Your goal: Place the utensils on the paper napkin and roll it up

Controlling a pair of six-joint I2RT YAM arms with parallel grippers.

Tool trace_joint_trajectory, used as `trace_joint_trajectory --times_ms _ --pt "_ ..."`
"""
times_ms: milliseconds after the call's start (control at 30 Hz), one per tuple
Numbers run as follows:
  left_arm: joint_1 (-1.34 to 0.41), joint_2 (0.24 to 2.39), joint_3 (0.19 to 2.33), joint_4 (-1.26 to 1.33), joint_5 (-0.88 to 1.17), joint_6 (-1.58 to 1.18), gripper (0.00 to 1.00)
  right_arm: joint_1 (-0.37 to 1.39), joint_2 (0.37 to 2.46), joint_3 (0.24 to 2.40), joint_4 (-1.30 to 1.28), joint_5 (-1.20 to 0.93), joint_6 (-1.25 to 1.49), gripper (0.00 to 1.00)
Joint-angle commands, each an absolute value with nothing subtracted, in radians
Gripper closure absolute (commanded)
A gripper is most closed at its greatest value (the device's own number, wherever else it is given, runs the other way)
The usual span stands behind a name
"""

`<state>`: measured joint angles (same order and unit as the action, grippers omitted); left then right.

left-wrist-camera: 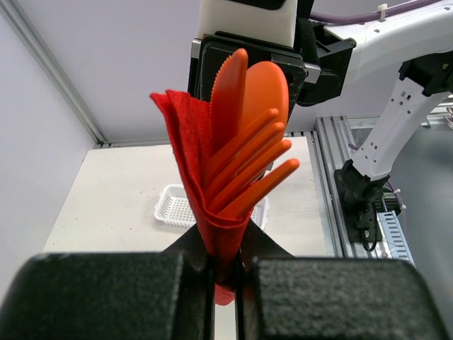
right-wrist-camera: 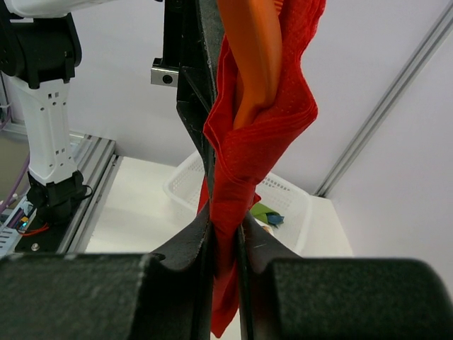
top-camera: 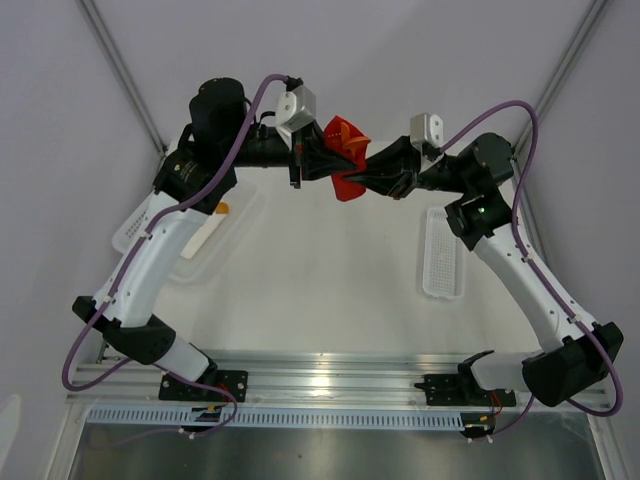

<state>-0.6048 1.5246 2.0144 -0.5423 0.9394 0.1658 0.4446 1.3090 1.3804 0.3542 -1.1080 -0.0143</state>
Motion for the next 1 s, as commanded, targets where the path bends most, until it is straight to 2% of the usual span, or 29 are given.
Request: trace_joint_trajectory --times_ms 0,133,333,433,567,667,833,967 --pt "-0.615 1.485 2.028 -0.588 0.936 0.176 0.99 0.446 1.319 1.379 0.393 -1.055 -0.005 0.91" --pt "-0.611 1.477 2.016 -0.58 0.943 0.17 0.99 0.437 1.328 1.378 0.388 -1.063 0.026 0.88" --pt "-0.604 1.479 2.017 -0.583 0.937 0.179 0.99 0.42 1.325 1.365 0.384 -1.048 0.046 0.63" --pt "-0.6 1.477 2.017 -0.591 0.933 0.19 0.99 0.414 1.328 1.362 0.365 -1.049 0.04 0.57" --pt "-0.594 1.479 2.017 -0.588 0.931 0.192 0.99 0.407 1.341 1.365 0.368 -1.057 0.057 0.55" --pt "-0.591 1.482 2.022 -0.58 0.925 0.196 0.99 0.402 1.35 1.371 0.367 -1.094 0.061 0.48" --pt "-0.578 1.482 2.022 -0.587 0.887 0.216 0.99 0.364 1.344 1.376 0.263 -1.161 0.04 0.38" --pt "-0.572 1.479 2.017 -0.598 0.853 0.23 0.99 0.324 1.304 1.378 0.118 -1.164 -0.043 0.36"
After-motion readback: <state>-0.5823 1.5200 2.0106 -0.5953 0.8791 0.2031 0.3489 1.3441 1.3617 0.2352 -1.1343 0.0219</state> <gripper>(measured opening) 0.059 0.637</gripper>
